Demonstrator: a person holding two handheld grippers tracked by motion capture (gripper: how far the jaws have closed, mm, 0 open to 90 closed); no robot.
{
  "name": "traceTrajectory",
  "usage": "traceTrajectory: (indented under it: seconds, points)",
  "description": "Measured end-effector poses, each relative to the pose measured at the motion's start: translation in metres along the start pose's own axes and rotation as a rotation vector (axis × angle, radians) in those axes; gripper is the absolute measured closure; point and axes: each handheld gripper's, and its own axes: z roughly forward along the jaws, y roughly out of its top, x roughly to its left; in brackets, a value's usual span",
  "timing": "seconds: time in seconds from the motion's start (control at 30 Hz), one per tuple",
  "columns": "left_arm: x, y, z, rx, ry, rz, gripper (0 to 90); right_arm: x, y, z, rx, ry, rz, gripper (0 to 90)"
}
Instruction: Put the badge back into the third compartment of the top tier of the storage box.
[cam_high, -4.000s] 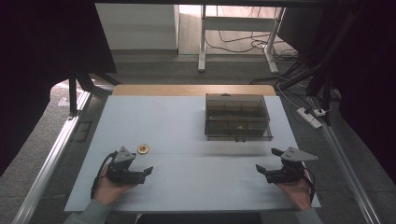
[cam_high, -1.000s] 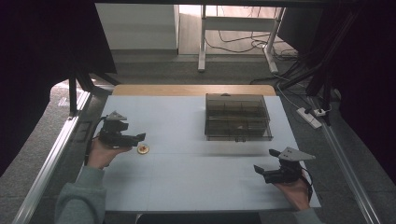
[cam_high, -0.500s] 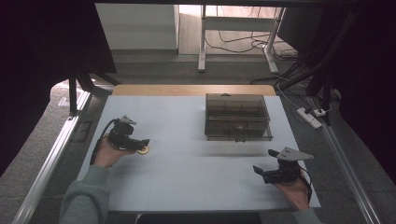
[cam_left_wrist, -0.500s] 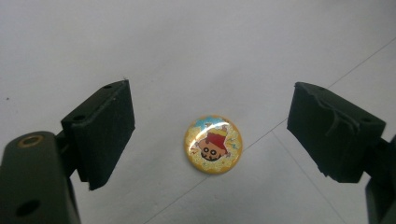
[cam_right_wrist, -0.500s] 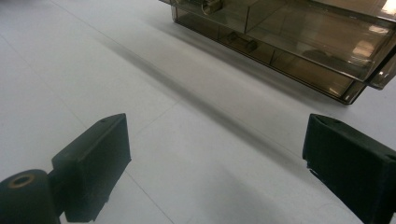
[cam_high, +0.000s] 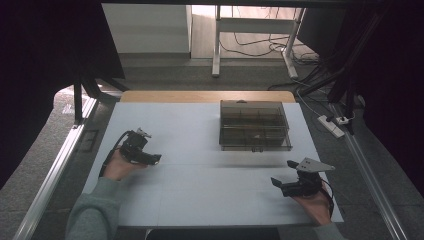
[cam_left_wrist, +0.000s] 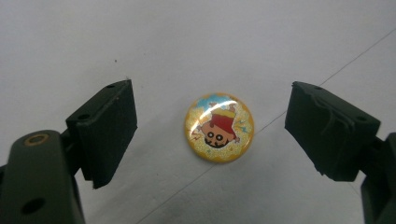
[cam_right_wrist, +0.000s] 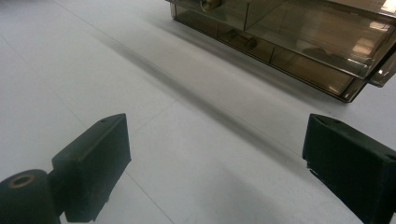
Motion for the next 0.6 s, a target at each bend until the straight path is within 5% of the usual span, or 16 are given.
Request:
traceTrajectory:
  seconds: [0.6]
  points:
    - [-0.001, 0.001, 0.014, 0.055, 0.000, 0.009, 17.7, 0.000, 0.000, 0.000, 0.003, -0.001, 0.004, 7.4]
